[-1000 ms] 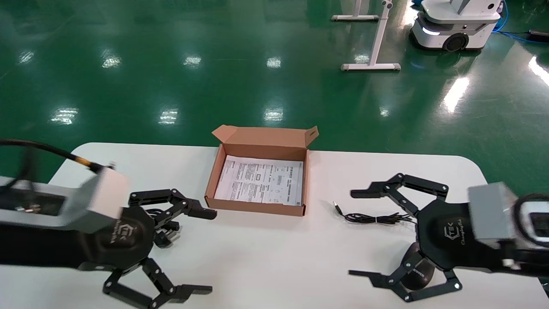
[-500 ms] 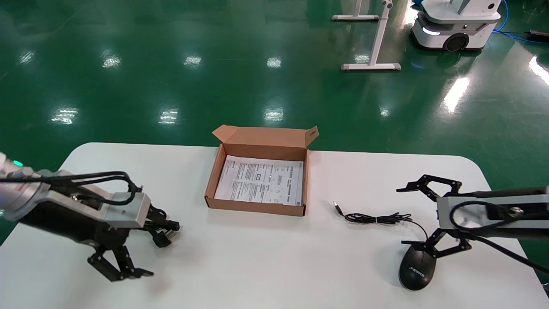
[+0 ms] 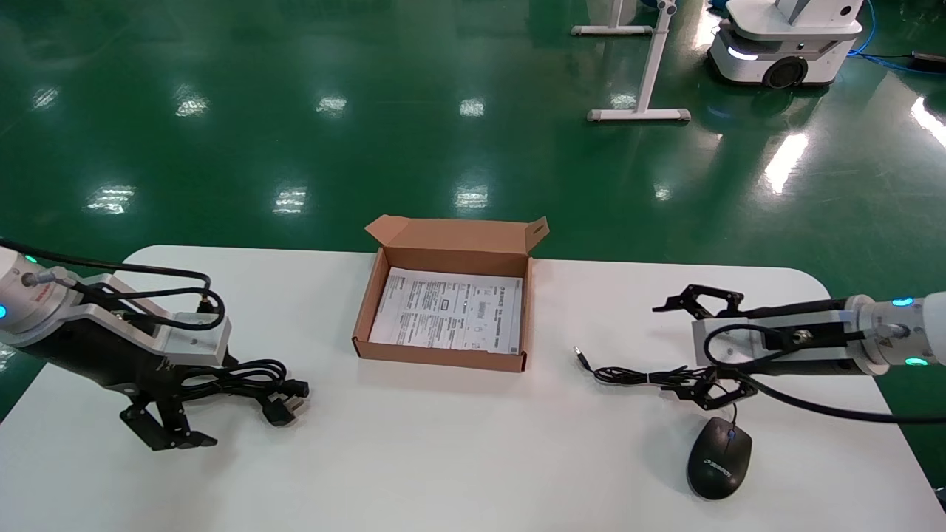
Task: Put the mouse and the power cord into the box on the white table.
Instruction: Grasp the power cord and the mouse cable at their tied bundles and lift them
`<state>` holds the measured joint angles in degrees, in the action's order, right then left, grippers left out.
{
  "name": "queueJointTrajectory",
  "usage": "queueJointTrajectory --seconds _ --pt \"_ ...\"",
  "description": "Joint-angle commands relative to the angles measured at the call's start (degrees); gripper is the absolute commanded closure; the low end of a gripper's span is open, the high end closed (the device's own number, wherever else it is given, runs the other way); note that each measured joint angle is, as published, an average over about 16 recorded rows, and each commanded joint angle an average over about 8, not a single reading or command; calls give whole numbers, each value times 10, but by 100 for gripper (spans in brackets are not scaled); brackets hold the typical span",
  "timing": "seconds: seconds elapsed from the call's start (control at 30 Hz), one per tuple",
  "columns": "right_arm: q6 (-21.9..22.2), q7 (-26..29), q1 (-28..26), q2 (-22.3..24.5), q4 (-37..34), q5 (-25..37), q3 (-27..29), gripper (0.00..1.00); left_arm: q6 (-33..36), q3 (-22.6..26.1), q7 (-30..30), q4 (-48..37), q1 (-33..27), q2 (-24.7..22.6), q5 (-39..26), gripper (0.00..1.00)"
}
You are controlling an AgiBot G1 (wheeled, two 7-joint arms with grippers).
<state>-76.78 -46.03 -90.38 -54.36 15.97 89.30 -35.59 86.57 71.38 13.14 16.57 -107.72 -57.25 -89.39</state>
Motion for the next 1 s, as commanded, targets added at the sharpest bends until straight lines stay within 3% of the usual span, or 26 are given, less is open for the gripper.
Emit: queueJointTrajectory --seconds 0.03,0.5,0.53,0.6,0.77,0.83,0.87,1.0 --pt "8 -13 -9 -11 -21 5 -2 0 -10 2 20 -35 -2 -14 -4 0" --pt "21 -59 -37 -43 -104 17 -10 0 -81 -18 80 -139 22 -40 23 0" --pt "22 -61 -38 -45 -108 17 -10 6 -83 -21 81 -142 24 -40 27 0" --pt "23 -63 -40 -48 -115 18 -11 28 -84 -26 84 -148 28 -41 35 12" --pt "26 -66 -42 -53 -130 22 -13 91 -80 -34 93 -154 36 -44 46 74" --pt "27 -66 -43 -55 -134 22 -14 100 -77 -35 96 -156 38 -45 48 96" --pt "28 -66 -44 -55 -135 23 -14 100 -76 -35 96 -157 38 -46 48 100" --pt "29 -66 -45 -56 -138 24 -14 100 -74 -36 98 -158 40 -47 49 100"
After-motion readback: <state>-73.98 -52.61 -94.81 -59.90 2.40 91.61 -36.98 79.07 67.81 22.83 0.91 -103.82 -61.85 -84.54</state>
